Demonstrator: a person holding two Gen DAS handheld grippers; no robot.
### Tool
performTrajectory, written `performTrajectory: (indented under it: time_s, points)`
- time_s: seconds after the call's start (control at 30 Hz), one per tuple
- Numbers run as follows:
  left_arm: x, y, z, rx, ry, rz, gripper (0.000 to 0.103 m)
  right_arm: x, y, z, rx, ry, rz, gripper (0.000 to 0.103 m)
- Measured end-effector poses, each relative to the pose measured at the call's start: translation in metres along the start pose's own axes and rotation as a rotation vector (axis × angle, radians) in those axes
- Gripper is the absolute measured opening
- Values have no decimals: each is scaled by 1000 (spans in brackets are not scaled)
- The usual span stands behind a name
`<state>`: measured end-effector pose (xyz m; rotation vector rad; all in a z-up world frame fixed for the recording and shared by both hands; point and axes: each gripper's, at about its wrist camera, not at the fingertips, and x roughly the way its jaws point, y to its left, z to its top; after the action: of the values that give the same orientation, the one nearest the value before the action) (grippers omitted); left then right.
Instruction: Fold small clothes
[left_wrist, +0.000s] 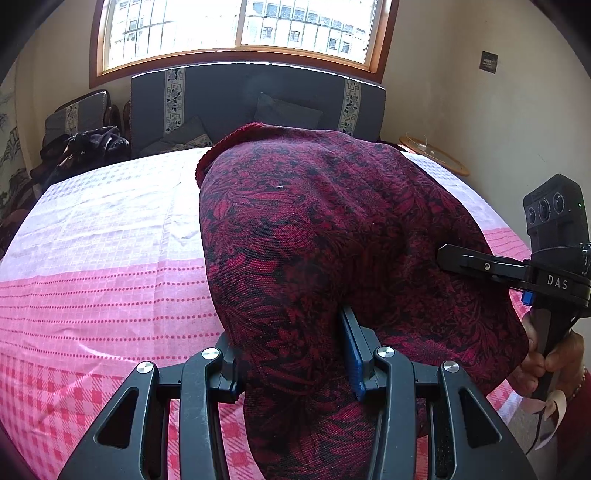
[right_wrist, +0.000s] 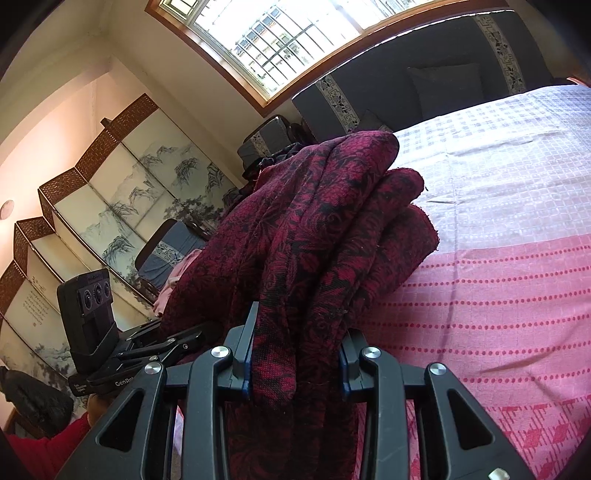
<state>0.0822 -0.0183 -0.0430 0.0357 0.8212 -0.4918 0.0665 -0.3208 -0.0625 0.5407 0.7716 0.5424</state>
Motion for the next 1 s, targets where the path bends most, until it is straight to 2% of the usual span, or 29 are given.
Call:
performTrajectory:
  time_s: [0.33,0.73,0.83,0.9,1.0]
  points:
    - [-11,-13,-32,3,14,-8,44,-18,-2,-34,19,10,5,31]
    - [-9,-31,-65,50,8,36,44,-19,-15,-53,48,33,8,31]
    - [-9,-33,-70,52,-3,45,46,-19,-20,-56,57,37,14,31]
    - [-10,-35,-73,50,-9,60,52,-19,-22,-59,50,41,3,31]
    - [-11,-38,-80,61,-24,87,56,-16,-21,-60,46,44,-12,32]
